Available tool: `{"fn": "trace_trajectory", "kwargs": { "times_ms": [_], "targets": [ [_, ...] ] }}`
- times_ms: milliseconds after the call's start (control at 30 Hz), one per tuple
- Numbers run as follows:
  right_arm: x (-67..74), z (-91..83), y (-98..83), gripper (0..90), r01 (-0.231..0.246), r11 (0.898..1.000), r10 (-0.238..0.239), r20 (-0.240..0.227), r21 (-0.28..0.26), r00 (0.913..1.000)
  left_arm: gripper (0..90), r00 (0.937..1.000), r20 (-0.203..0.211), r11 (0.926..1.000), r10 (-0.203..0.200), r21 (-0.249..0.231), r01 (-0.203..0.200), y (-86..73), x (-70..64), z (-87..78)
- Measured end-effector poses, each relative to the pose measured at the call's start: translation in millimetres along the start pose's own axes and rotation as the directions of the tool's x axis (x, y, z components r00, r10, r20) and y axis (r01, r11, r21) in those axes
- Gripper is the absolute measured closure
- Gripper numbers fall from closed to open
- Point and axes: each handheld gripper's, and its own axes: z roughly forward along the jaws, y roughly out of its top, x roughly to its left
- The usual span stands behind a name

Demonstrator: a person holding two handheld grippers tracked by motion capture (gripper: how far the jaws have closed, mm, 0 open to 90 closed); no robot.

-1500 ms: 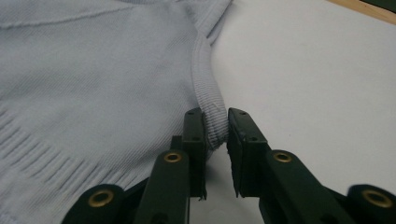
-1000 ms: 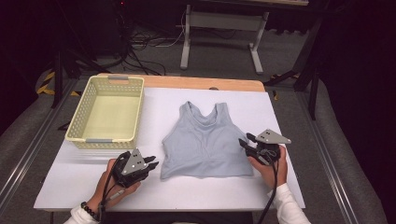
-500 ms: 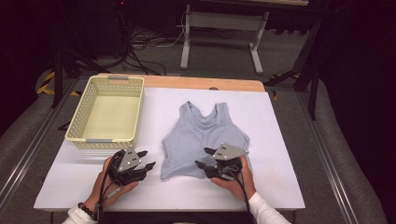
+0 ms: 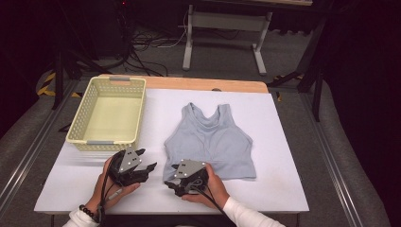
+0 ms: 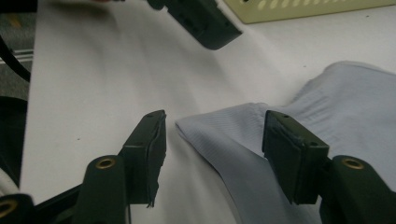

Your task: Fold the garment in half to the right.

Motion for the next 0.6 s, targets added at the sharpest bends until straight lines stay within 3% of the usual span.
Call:
{"fn": "trace_trajectory", "kwargs": {
  "times_ms": [167, 267, 367, 500, 600],
  "targets": [
    [-1.0, 13.4, 1.5, 50.9, 0.000, 0.999, -0.001, 0.019, 0.046, 0.9998, 34.8, 1.0000, -0.004, 1.0000, -0.003, 0.003, 0.003, 1.4, -1.2, 2.1],
    [-2.9, 11.6, -0.2, 62.5, -0.027, 0.998, 0.027, -0.012, 0.052, 0.9995, 35.5, 0.9997, -0.006, 0.9998, -0.022, 0.002, 0.022, 4.3, -3.3, 5.4],
    [-5.3, 6.6, -3.9, 78.7, -0.055, 0.997, 0.056, -0.005, 0.055, 0.9984, 35.5, 0.9996, 0.013, 0.9996, -0.027, -0.008, 0.027, 10.3, -7.6, 11.2],
    [-2.9, 2.8, -7.7, 81.3, -0.052, 0.998, 0.051, 0.014, 0.046, 0.9986, 34.5, 0.9998, 0.009, 0.9996, -0.019, -0.020, 0.019, 23.9, -15.5, 24.7],
    [3.1, 2.6, -9.0, 81.2, -0.007, 0.999, 0.004, 0.053, 0.039, 0.9986, 33.8, 0.9995, 0.000, 0.9993, -0.033, -0.020, 0.033, 32.1, -19.1, 38.0]
  ]
}}
